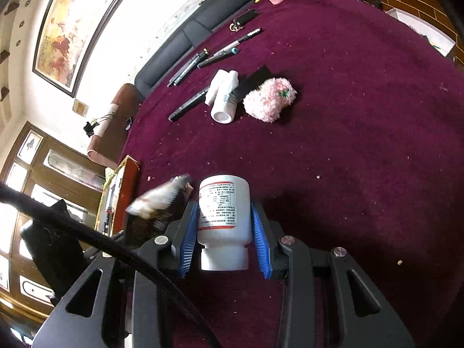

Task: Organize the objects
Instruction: 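Carry the packet and pill bottle into the white tray and release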

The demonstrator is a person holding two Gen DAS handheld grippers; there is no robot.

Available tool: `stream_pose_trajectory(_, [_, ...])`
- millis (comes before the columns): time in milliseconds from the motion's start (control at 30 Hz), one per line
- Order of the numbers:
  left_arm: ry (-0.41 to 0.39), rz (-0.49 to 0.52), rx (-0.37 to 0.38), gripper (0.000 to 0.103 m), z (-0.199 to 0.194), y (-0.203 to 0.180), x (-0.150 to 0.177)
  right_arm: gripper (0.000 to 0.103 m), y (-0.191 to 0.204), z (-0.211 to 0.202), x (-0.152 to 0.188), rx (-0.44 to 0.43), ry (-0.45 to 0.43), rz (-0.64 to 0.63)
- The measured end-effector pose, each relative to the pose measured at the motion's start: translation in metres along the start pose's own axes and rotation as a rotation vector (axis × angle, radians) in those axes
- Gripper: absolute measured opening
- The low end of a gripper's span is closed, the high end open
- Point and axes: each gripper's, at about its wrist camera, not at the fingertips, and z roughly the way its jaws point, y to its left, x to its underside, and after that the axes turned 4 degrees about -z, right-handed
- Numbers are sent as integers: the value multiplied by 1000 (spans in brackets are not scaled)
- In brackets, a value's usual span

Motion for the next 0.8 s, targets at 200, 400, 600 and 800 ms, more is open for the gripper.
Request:
stream_pose_trajectory(200, [-106,-142,28,32,-53,35,-2,34,41,18,-8,-76,34,-56])
stream_pose_trajectory(400, [-190,-308,-85,32,-117,99,26,34,111,69,-17,-210,136,-127])
stream_pose_trajectory(600, [-205,-501,-247,32,-159,178,64,34,192,137,-3,-288,262,-233])
stream_pose_trajectory(800, [-167,-597,-311,33,-156,218,88,35,248,200,14,-257,343,-308])
